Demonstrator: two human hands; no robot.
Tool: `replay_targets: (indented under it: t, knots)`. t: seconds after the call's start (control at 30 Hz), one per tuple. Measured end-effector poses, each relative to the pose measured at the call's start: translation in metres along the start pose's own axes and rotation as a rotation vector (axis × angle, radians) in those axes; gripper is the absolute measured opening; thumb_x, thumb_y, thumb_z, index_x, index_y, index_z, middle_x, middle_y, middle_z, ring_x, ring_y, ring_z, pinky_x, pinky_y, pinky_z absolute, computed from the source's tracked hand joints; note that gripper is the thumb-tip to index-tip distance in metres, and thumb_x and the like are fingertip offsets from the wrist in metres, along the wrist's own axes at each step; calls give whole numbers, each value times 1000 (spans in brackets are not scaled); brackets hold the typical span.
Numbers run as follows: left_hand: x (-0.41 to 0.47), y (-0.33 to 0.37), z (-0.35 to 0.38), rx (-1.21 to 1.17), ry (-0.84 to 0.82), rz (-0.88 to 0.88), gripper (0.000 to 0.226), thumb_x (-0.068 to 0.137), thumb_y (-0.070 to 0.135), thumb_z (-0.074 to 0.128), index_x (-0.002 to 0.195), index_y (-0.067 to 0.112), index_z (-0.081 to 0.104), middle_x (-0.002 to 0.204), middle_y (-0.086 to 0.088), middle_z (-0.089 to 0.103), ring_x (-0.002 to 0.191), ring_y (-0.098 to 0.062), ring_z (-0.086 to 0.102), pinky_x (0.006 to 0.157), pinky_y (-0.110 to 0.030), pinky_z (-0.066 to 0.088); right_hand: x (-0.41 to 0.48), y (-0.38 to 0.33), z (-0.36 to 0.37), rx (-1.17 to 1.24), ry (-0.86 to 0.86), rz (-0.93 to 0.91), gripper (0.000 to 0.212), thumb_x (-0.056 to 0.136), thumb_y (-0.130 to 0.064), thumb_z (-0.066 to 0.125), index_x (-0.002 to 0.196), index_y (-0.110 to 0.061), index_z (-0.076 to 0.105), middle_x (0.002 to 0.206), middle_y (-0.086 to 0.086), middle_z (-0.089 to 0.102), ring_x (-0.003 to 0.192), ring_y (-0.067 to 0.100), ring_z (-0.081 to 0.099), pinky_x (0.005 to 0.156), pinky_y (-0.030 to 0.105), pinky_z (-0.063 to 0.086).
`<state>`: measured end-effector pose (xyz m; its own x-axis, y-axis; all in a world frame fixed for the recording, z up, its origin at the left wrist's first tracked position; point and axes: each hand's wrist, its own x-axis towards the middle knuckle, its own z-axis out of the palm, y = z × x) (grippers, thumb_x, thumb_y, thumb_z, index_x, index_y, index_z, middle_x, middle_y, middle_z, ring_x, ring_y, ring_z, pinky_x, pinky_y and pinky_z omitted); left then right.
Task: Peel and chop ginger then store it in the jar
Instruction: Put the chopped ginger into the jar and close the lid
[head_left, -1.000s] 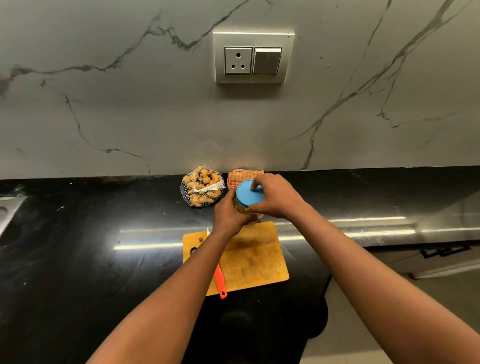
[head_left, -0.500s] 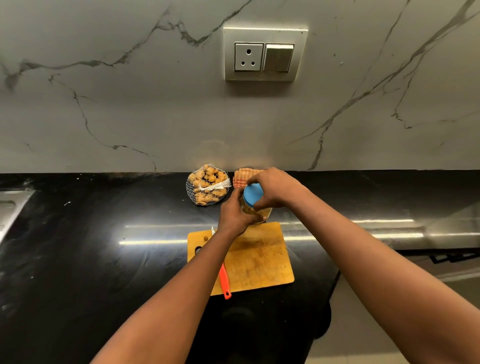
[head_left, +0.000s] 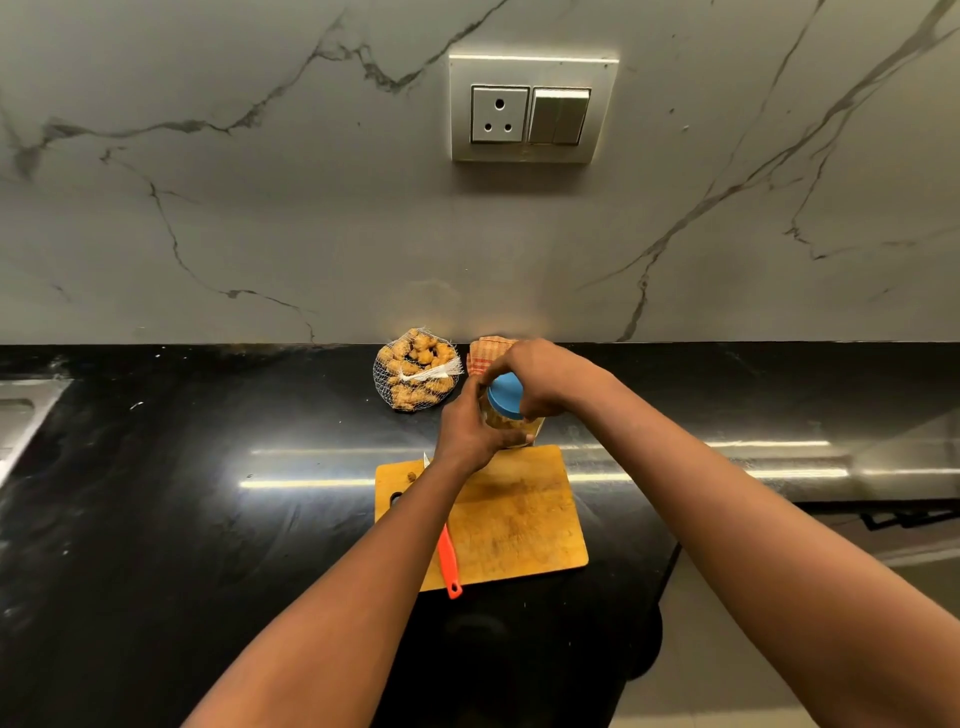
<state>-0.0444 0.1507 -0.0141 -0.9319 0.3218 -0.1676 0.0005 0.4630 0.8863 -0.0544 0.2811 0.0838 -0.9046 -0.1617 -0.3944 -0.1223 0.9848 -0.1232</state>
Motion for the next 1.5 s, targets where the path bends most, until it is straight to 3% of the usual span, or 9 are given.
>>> replay_targets:
  t: [0.3,0.5,0.63,0.77,0.87,1.0,1.27,1.37,1.5]
  knots:
    - [1,-4,1,-14,4,4,87,53,29,95,126,25,48,114,8,63,101,-12,60,72,-14,46,2,6,9,-24,124,126,78,73,-66,73,136,-23,55,121,3,65,105,22,62,81,33,53]
    - [0,-3,0,-20,6,14,88,55,26,94,130,24,47,117,10,59,101,-5,52,75,-11,38,6,1,2,-62,5,42,73,73,-21,83,139,-30,54,127,4,62,108,24,61,82,31,54]
    - [0,-4,1,-7,3,5,85,54,29,94,126,26,47,114,10,61,98,-7,57,70,-9,42,6,3,12,-2,110,141,60,76,-47,78,124,-16,62,109,3,66,92,18,62,77,28,54]
    - [1,-3,1,-2,0,10,84,55,28,94,125,24,48,113,9,62,98,-8,59,69,-9,43,4,8,8,-2,90,159,75,75,-65,72,130,-16,57,115,4,65,99,20,62,81,31,53]
    - [1,-3,1,11,3,16,87,57,28,93,129,22,46,115,11,58,100,-7,54,73,-10,41,1,5,-2,-12,7,65,87,71,-41,85,146,-30,42,131,5,56,116,25,55,91,36,52]
    - [2,-5,2,22,9,22,88,57,28,93,131,24,44,119,7,59,100,-7,52,78,-17,41,3,-3,0,-46,12,32,66,76,-18,79,135,-34,56,124,2,60,107,21,58,79,29,52]
    - [3,-6,2,2,-3,16,83,56,28,94,125,24,47,114,7,63,98,-10,59,70,-13,44,4,6,2,-34,116,152,83,72,-72,70,136,-21,55,119,2,65,102,21,63,76,31,52]
    - [3,-5,1,-2,0,27,87,55,29,94,127,23,46,117,9,61,100,-7,56,75,-13,43,0,5,-13,-9,-26,40,89,69,-45,86,146,-32,45,135,2,57,118,24,55,91,35,51]
    - [3,-6,3,1,2,35,87,57,28,93,129,23,46,120,7,60,101,-7,54,76,-11,40,2,3,-4,-39,-43,11,75,72,-16,83,137,-39,54,130,1,59,111,22,57,83,32,52]
